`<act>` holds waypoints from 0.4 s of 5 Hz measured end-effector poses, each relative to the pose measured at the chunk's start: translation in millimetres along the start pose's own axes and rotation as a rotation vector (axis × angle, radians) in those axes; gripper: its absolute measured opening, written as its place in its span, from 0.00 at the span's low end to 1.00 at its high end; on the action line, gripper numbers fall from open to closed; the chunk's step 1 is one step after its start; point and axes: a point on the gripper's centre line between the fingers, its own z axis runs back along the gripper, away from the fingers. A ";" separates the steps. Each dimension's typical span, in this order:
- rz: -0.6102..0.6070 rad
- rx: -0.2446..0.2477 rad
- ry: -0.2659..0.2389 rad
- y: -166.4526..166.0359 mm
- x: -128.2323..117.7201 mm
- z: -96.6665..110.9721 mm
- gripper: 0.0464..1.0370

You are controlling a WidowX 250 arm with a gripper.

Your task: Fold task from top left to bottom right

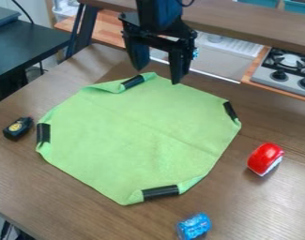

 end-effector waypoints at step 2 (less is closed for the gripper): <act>-0.029 0.040 0.042 30.0 -1.5 -26.9 0.96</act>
